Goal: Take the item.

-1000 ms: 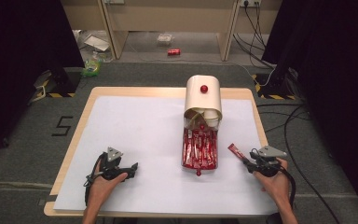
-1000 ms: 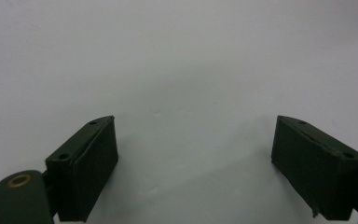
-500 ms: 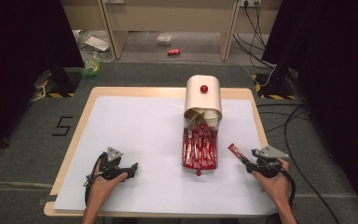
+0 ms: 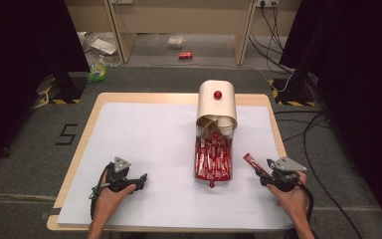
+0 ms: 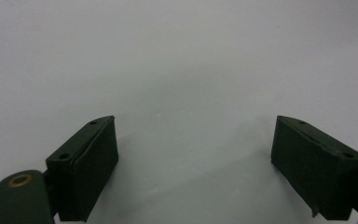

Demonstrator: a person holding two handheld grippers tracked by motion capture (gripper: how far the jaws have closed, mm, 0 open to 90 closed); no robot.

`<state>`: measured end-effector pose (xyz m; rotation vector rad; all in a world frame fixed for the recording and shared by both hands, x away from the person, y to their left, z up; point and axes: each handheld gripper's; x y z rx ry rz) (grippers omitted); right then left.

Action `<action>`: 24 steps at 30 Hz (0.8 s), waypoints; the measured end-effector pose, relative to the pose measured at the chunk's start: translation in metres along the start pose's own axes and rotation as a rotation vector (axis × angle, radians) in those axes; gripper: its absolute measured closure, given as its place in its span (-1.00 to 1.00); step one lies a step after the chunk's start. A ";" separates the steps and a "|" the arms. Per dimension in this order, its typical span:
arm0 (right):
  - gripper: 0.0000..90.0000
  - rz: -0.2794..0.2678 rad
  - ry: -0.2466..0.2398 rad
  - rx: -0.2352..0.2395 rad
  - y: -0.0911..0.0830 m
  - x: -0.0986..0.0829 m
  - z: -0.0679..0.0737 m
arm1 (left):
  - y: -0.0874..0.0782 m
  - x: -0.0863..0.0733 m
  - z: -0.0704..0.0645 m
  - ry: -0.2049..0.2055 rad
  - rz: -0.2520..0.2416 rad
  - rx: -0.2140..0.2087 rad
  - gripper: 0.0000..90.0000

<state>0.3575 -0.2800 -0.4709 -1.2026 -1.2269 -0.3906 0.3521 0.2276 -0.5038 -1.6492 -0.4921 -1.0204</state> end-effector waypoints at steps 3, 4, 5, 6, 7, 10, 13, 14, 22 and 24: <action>-0.06 -0.010 -0.001 0.009 -0.001 0.001 0.003 | 0.000 0.000 0.000 -0.001 -0.001 -0.001 -0.69; -0.06 -0.015 -0.003 0.011 -0.001 0.001 0.003 | 0.000 0.000 0.000 -0.001 -0.001 0.000 -0.69; -0.06 -0.016 0.002 0.014 -0.001 0.002 0.005 | 0.000 0.000 0.000 0.000 -0.001 0.000 -0.69; -0.06 -0.019 0.006 0.018 -0.001 0.002 0.006 | 0.000 0.000 0.000 -0.001 -0.001 -0.001 -0.69; -0.06 -0.018 0.005 0.024 -0.001 0.002 0.007 | 0.000 0.000 0.000 -0.001 -0.001 -0.001 -0.69; -0.07 -0.023 0.001 0.032 -0.001 0.002 0.010 | 0.000 0.000 0.000 -0.002 -0.001 -0.001 -0.69; -0.07 -0.028 -0.006 0.039 -0.002 0.003 0.015 | 0.000 0.000 0.001 -0.003 -0.002 -0.003 -0.69; -0.08 -0.029 -0.006 0.040 -0.002 0.004 0.016 | 0.000 0.000 0.001 -0.004 -0.002 -0.003 -0.69; -0.11 -0.045 -0.012 0.060 -0.004 0.004 0.025 | 0.000 0.000 0.001 -0.005 -0.002 -0.003 -0.69; -0.12 -0.048 -0.011 0.062 -0.004 0.004 0.026 | 0.000 0.000 0.001 -0.004 -0.002 -0.003 -0.69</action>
Point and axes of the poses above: each handheld gripper's, and its own axes: y roughly forward along the jaws, x roughly out of its top, z roughly to its left, and after that the axes turned 6 degrees about -z, right-handed
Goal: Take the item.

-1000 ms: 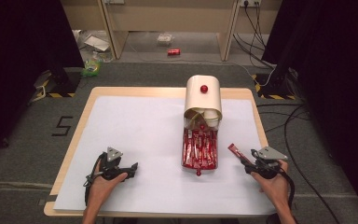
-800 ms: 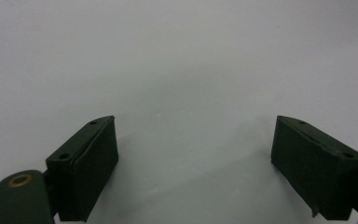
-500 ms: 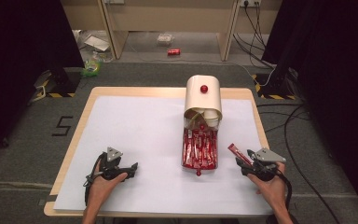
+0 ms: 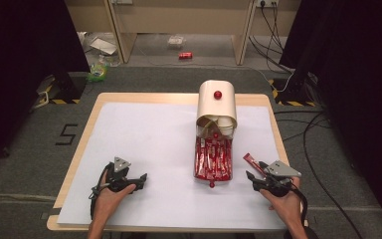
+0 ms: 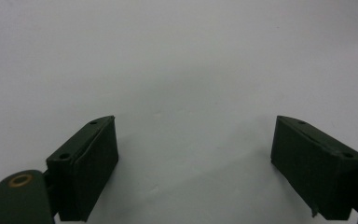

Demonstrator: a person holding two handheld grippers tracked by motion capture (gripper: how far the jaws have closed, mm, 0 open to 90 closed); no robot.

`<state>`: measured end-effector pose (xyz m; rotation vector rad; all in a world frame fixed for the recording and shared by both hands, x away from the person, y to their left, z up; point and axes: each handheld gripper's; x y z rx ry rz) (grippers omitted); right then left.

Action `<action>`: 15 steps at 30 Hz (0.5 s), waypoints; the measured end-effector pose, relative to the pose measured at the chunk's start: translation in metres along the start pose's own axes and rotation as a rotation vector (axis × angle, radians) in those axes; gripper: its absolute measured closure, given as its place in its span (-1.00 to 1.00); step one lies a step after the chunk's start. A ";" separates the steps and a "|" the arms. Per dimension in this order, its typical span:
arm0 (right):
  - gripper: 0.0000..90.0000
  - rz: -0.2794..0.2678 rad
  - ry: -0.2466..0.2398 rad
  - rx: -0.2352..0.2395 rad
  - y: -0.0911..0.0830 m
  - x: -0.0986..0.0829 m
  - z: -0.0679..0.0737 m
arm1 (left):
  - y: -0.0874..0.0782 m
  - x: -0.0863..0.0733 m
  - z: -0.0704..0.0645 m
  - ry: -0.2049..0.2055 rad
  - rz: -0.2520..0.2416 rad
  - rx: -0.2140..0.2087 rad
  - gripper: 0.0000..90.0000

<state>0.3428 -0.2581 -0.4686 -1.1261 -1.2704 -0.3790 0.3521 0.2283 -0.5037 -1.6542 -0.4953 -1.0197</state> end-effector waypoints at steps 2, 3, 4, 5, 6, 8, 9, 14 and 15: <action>-0.12 -0.001 -0.002 0.006 0.000 0.000 0.001 | 0.000 0.000 0.000 -0.002 -0.001 -0.001 -0.69; -0.13 0.002 -0.001 0.008 0.000 0.000 0.002 | 0.000 0.000 0.000 -0.002 -0.001 -0.001 -0.68; -0.13 0.002 -0.003 0.010 0.000 0.000 0.002 | 0.000 0.000 0.000 0.000 0.000 0.000 -0.68; -0.13 0.001 -0.002 0.013 -0.001 0.000 0.003 | 0.000 0.000 0.000 0.000 0.000 0.000 -0.68; -0.13 0.001 -0.002 0.015 -0.001 0.000 0.004 | 0.000 0.000 0.000 -0.002 0.000 -0.001 -0.68; -0.13 0.004 -0.003 0.020 -0.001 -0.001 0.005 | 0.000 0.000 0.000 -0.003 -0.002 -0.002 -0.68; -0.13 0.003 -0.004 0.020 -0.002 -0.001 0.005 | 0.000 0.000 0.000 -0.002 -0.001 -0.001 -0.68; -0.13 0.001 -0.008 0.030 -0.003 -0.001 0.008 | 0.000 0.000 0.000 0.000 -0.001 0.000 -0.68; -0.13 0.001 -0.009 0.033 -0.003 -0.001 0.009 | 0.000 0.000 0.000 0.000 0.000 0.000 -0.68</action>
Point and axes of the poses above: each handheld gripper's, and its own axes: y roughly forward along the jaws, x roughly out of its top, z roughly to its left, and after that the axes turned 6 degrees about -z, right-handed
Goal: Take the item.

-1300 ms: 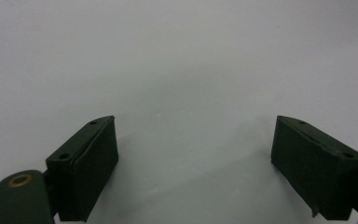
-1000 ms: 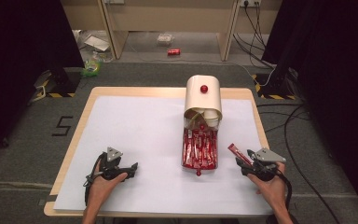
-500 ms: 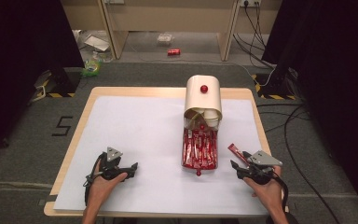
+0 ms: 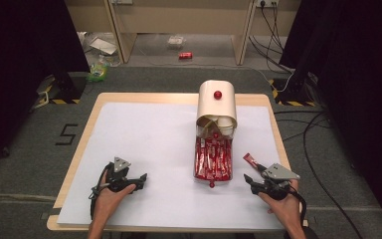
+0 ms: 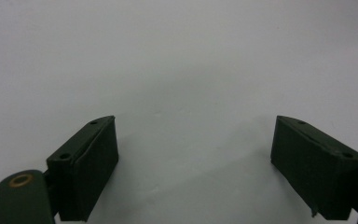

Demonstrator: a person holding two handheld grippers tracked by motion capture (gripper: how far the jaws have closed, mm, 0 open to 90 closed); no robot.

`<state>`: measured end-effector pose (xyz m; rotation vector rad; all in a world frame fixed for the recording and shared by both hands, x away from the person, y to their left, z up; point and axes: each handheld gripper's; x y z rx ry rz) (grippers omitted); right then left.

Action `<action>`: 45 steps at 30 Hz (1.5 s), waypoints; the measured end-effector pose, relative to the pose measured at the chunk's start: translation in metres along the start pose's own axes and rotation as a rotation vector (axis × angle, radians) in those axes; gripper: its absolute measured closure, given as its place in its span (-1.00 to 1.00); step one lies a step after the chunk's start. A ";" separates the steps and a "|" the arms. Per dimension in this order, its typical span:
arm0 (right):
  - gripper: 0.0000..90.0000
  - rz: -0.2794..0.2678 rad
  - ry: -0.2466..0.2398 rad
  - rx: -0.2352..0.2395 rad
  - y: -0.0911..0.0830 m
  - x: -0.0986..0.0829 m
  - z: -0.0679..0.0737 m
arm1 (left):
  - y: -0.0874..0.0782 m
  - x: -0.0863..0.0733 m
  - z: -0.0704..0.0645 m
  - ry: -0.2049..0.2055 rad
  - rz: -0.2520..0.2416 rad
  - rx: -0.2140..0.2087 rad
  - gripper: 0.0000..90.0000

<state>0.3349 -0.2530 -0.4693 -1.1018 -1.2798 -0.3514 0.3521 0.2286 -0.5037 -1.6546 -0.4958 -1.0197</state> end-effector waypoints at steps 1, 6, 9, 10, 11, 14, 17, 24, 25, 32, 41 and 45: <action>-0.13 0.001 0.000 0.002 0.000 0.000 0.001 | 0.000 0.000 0.000 -0.001 0.000 -0.001 -0.68; -0.13 -0.001 -0.003 0.014 -0.002 0.000 0.004 | 0.000 0.000 0.000 0.000 0.000 0.000 -0.68; -0.13 0.000 -0.009 0.023 -0.003 -0.001 0.006 | 0.000 0.000 0.000 0.000 0.000 0.000 -0.68; -0.13 -0.001 -0.010 0.025 -0.003 -0.001 0.007 | 0.000 0.000 0.000 -0.001 -0.001 0.000 -0.68; -0.13 -0.003 -0.013 0.027 -0.003 -0.001 0.008 | 0.000 0.000 0.000 -0.001 0.000 0.000 -0.68; -0.13 -0.006 -0.013 0.036 -0.004 -0.001 0.011 | 0.000 0.000 0.000 0.000 -0.001 0.001 -0.68; -0.13 -0.007 -0.013 0.044 -0.005 -0.001 0.013 | 0.000 0.000 0.000 0.001 -0.001 0.001 -0.68; -0.13 -0.002 -0.021 0.059 -0.006 -0.002 0.017 | 0.000 0.000 0.000 -0.001 0.000 0.000 -0.68; -0.13 -0.002 -0.018 0.062 -0.007 -0.002 0.018 | 0.000 0.000 0.000 -0.002 0.000 -0.001 -0.68; -0.13 -0.005 -0.024 0.077 -0.008 -0.002 0.023 | 0.000 0.000 0.000 0.000 0.000 0.000 -0.68; -0.13 -0.008 -0.030 0.097 -0.009 -0.002 0.027 | 0.000 0.000 0.000 -0.002 0.000 -0.001 -0.68; -0.13 -0.010 -0.026 0.103 -0.009 -0.002 0.029 | 0.000 0.000 0.000 -0.001 0.000 -0.001 -0.68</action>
Point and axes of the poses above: each handheld gripper's, and its own axes: y roughly forward along the jaws, x roughly out of its top, z roughly to its left, and after that the axes turned 6 degrees about -z, right-handed
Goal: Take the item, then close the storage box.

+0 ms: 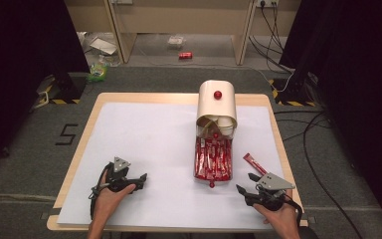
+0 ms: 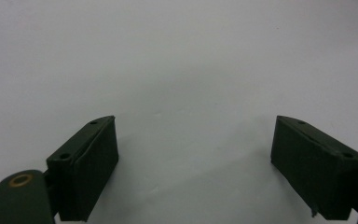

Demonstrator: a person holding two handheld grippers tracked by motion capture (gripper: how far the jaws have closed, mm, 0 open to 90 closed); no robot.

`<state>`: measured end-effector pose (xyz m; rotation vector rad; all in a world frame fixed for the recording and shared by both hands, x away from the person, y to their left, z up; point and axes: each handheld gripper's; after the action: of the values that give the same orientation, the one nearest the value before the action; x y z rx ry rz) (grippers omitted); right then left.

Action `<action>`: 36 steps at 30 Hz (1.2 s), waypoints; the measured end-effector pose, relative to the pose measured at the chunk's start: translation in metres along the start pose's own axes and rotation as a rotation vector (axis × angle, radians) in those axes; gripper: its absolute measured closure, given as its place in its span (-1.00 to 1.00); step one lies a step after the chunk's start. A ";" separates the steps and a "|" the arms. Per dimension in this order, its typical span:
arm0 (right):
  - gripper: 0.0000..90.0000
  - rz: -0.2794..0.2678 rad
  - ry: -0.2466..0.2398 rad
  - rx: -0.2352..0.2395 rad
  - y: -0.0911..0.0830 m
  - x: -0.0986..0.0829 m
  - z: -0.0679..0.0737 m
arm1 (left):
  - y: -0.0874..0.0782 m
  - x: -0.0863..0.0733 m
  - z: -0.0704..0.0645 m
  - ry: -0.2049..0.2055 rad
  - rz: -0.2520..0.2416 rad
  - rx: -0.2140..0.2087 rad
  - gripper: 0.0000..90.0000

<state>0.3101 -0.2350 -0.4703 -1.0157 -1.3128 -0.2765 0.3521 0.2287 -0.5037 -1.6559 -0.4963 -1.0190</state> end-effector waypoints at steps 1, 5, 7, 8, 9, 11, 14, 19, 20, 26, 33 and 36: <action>-0.13 -0.001 0.000 0.003 0.000 0.000 0.000 | 0.000 0.000 0.000 0.001 0.000 0.001 -0.68; -0.14 0.000 0.002 0.013 -0.001 0.000 0.002 | 0.000 0.000 -0.001 0.005 0.002 0.004 -0.68; -0.16 0.000 0.001 0.019 0.000 0.000 0.004 | 0.000 0.000 -0.001 0.004 0.002 0.003 -0.69; -0.16 0.002 -0.003 0.024 0.000 0.000 0.005 | 0.000 0.000 -0.001 0.004 0.001 0.003 -0.69; -0.17 0.000 0.000 0.025 0.000 0.000 0.005 | 0.000 0.000 -0.001 0.004 0.001 0.003 -0.69; -0.19 -0.003 -0.001 0.032 0.000 0.000 0.006 | 0.000 0.000 -0.001 0.006 0.002 0.004 -0.69; -0.20 -0.008 -0.001 0.041 0.001 0.000 0.008 | 0.001 0.000 -0.001 0.007 0.002 0.005 -0.69; -0.24 -0.014 0.004 0.061 0.002 0.001 0.012 | 0.001 0.000 -0.001 0.006 0.002 0.004 -0.69; -0.24 -0.015 0.002 0.064 0.002 0.001 0.012 | 0.001 0.000 -0.001 0.006 0.002 0.004 -0.69; -0.24 -0.019 -0.002 0.062 0.004 0.002 0.014 | 0.001 0.000 -0.001 0.007 0.002 0.004 -0.69; -0.24 -0.015 -0.004 0.052 0.007 0.003 0.013 | 0.001 0.000 -0.001 0.008 0.003 0.004 -0.69; -0.24 -0.014 -0.009 0.049 0.009 0.003 0.014 | 0.001 0.000 -0.001 0.007 0.003 0.005 -0.69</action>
<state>0.3080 -0.2189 -0.4727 -0.9677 -1.3291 -0.2487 0.3522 0.2274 -0.5039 -1.6478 -0.4908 -1.0209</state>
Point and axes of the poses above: each handheld gripper's, and its own axes: y roughly forward along the jaws, x roughly out of its top, z roughly to its left, and after that the axes turned 6 degrees about -z, right-handed
